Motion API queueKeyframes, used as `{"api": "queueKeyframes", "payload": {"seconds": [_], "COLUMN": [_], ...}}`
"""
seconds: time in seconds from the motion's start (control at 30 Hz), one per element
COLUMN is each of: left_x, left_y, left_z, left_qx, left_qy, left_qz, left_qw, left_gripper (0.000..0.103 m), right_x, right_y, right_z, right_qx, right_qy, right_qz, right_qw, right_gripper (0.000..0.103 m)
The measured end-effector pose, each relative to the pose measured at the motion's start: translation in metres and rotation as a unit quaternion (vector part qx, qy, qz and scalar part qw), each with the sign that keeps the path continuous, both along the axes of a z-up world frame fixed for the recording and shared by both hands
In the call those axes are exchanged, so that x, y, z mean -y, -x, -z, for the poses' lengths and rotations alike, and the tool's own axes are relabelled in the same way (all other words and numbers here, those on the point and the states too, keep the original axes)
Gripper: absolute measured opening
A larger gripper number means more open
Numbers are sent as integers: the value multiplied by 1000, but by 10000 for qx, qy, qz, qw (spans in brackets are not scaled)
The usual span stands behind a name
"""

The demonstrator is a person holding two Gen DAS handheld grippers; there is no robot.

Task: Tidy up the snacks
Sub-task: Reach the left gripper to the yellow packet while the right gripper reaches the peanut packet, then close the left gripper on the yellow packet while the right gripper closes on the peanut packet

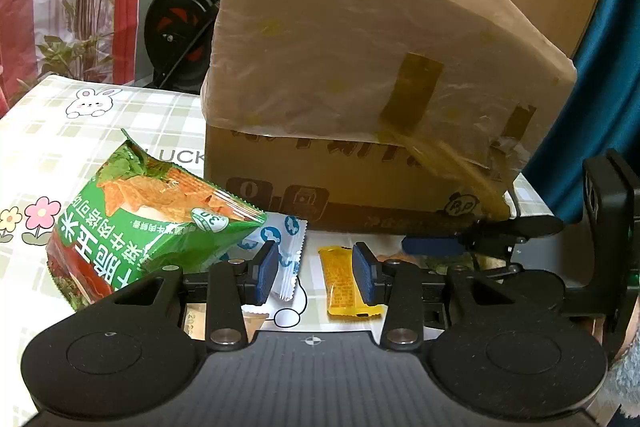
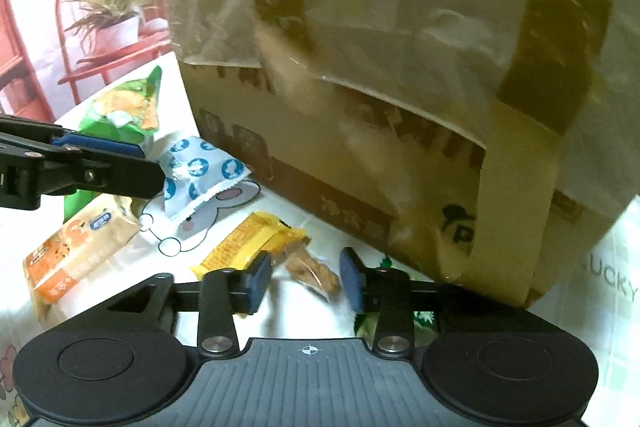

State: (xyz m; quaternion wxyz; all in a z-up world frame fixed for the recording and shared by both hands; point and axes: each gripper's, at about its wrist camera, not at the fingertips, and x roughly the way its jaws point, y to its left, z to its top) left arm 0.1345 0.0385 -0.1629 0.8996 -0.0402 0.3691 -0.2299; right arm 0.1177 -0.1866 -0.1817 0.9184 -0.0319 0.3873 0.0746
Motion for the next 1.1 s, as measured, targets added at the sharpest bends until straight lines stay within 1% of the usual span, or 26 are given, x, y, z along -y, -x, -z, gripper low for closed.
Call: {"api": "queueKeyframes", "payload": {"seconds": [0.1,0.23,0.33,0.4,0.43,0.6,0.7,0.77,0.9,1.1], "left_x": [0,0,0,1,1,3,5,6,13,32], "left_y": [2,4,5,5,4,5,6,6,8,7], "left_z": [1,1,1,2,3,5,6,7,11,24], "left_qx": [-16,-9,-5,-21,-34,-57,-64,-86,-151,-257], "left_qy": [-2,7,8,7,11,45,23,22,-18,-169], "left_qz": [-20,-7,22,25,19,30,61,69,142,404], "left_qw": [10000,10000,10000,10000,10000,10000,10000,9999,9998,9987], "left_gripper": [43,43,43,43,43,43,43,43,43,43], "right_x": [0,9,12,12,11,10,14,15,14,13], "right_y": [-4,-2,3,7,9,20,22,23,31,47], "right_z": [3,9,6,3,2,-5,-3,1,7,14], "right_qx": [20,-209,-404,-580,-594,-358,-426,-425,-185,146], "right_qy": [30,-229,-586,-712,-678,-331,-285,-323,-253,-349], "right_qz": [0,132,325,332,304,17,-35,-37,115,524], "right_qw": [10000,9994,9969,9952,9955,9988,9987,9986,9994,9979], "right_gripper": [45,45,45,45,45,45,39,31,19,17]}}
